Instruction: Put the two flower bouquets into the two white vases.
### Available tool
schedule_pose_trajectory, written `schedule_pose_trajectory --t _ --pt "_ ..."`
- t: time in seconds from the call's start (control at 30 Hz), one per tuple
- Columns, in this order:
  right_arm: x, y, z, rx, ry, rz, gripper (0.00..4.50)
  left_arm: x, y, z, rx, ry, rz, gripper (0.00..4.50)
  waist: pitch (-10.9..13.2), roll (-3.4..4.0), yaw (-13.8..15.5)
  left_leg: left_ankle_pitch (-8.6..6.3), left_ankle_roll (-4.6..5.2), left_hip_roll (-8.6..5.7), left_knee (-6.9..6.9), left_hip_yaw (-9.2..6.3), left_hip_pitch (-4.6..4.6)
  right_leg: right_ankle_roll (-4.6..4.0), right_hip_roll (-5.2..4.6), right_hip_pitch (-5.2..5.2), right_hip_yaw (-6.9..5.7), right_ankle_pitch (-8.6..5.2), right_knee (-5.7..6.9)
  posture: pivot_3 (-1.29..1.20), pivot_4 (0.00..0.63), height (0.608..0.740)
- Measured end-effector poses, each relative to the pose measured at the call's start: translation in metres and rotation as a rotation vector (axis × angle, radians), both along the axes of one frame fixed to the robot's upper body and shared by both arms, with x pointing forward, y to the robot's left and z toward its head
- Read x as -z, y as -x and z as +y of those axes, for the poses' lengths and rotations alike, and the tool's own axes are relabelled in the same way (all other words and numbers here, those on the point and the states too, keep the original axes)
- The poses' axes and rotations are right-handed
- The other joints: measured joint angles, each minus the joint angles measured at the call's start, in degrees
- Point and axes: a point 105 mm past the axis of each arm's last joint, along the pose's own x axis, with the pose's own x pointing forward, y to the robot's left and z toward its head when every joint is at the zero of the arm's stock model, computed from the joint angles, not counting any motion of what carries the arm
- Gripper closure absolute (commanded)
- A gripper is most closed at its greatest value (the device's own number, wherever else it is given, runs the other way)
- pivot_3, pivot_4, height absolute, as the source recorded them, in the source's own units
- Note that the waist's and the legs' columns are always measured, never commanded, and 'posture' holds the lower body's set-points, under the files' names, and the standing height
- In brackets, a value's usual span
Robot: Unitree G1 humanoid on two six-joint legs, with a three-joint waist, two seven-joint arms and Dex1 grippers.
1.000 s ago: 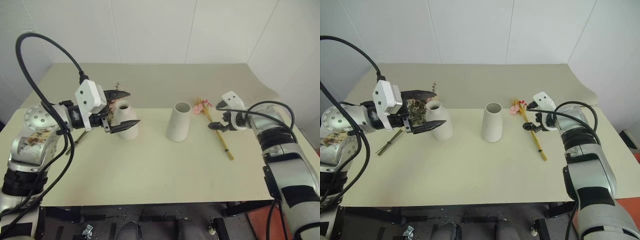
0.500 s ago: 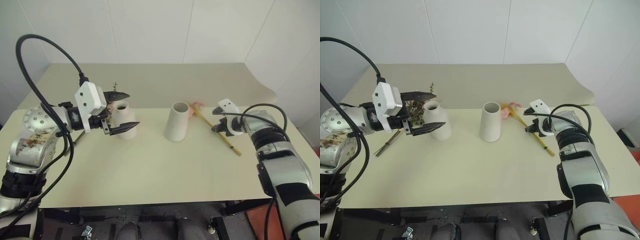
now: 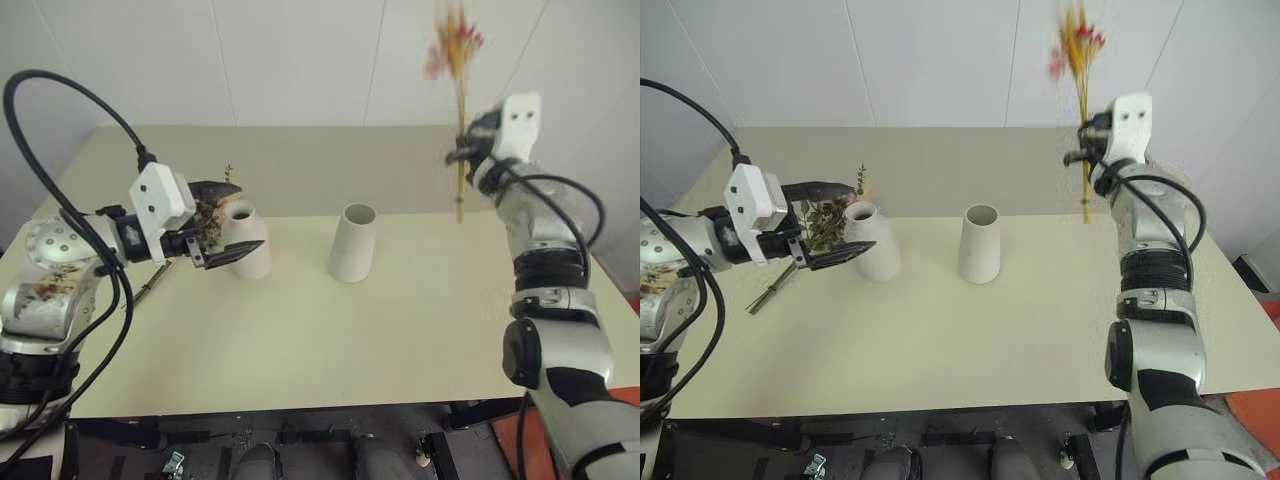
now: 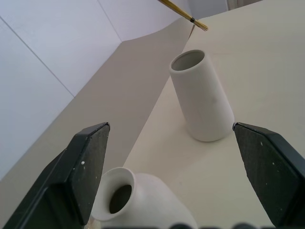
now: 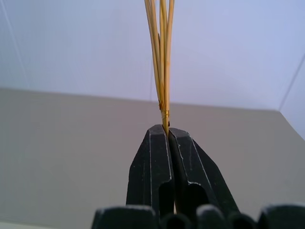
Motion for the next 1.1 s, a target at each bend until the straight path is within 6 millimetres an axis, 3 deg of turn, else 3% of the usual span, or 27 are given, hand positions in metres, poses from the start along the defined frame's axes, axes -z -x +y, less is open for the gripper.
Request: schedule_pose_trajectory --t 0.17,0.37,0.73,0.87,1.1 --pt "-0.020 0.037 0.043 -0.238 -0.156 -0.172 4.47 0.001 -0.002 0.013 -0.044 -0.002 0.011 0.00 0.0 0.02 0.2 0.00 0.00 -0.01 0.01 0.01 0.02 0.00 -0.02 -0.01 -0.01 0.01 0.03 0.00 0.150 0.740" --pt "0.006 0.047 0.082 -0.347 -0.142 -0.131 4.47 0.002 0.000 0.021 -0.074 -0.007 0.015 0.00 0.0 0.03 0.3 0.00 0.00 -0.02 0.01 0.02 0.01 -0.01 -0.02 -0.03 -0.02 0.00 0.03 0.00 0.150 0.740" --pt "0.023 0.047 0.096 -0.380 -0.134 -0.124 4.47 0.005 0.004 0.026 -0.106 -0.013 0.020 0.00 0.0 0.05 0.3 0.00 0.00 -0.02 0.00 0.02 0.05 -0.02 -0.01 -0.03 -0.02 0.00 -0.02 0.00 0.150 0.740" --pt "0.036 0.047 0.097 -0.407 -0.124 -0.105 3.45 0.004 0.004 0.026 -0.108 -0.012 0.019 0.00 0.0 0.05 0.3 0.00 0.00 -0.01 -0.01 0.02 0.03 -0.02 0.00 -0.03 -0.02 0.00 0.00 0.00 0.150 0.740" --pt "0.058 0.062 0.100 -0.468 -0.098 -0.099 1.02 0.004 0.005 0.027 -0.113 -0.011 0.019 0.00 0.0 0.05 0.3 0.00 0.00 -0.01 -0.02 0.01 0.02 -0.02 0.00 -0.04 -0.02 0.00 -0.01 0.00 0.150 0.740"
